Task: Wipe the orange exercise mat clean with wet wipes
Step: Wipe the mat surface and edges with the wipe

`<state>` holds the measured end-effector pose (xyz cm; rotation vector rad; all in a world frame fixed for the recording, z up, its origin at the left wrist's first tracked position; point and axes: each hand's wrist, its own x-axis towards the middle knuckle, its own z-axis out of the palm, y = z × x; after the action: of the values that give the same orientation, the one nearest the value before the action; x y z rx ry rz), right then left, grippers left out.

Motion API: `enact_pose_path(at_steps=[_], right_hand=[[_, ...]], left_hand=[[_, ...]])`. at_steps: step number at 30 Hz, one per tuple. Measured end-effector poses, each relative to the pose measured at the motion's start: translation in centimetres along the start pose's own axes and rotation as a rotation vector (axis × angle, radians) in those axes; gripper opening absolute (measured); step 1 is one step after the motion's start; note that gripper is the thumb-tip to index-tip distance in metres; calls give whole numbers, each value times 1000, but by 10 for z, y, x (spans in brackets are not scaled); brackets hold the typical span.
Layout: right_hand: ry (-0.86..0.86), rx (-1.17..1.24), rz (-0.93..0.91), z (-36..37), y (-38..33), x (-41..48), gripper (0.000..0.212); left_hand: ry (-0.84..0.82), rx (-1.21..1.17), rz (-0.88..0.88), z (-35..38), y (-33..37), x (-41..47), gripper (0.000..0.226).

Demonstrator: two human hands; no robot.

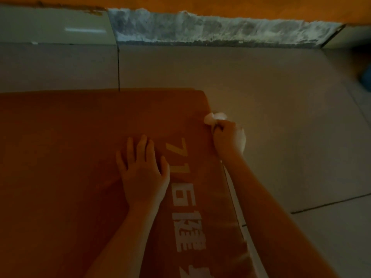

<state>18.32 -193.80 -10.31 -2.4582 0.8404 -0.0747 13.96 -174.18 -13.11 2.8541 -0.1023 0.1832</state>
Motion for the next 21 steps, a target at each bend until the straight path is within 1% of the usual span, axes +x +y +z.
enact_pose_path(at_steps=[3, 6, 10, 14, 18, 21], right_hand=[[27, 79, 66, 4, -7, -5, 36], [14, 104, 104, 1, 7, -35, 36], [-28, -9, 91, -12, 32, -66, 30], [-2, 38, 42, -15, 25, -66, 31], [-55, 126, 112, -17, 25, -64, 32], [-98, 208, 146, -20, 39, -83, 37]], left_hand=[[-15, -6, -4, 1, -1, 1, 54], [-37, -8, -10, 0, -1, -1, 55], [-55, -28, -15, -4, 0, 0, 54], [-91, -18, 9, -5, 2, -1, 51], [-230, 12, 10, -15, 3, -14, 58], [-275, 31, 79, -19, 1, -58, 61]])
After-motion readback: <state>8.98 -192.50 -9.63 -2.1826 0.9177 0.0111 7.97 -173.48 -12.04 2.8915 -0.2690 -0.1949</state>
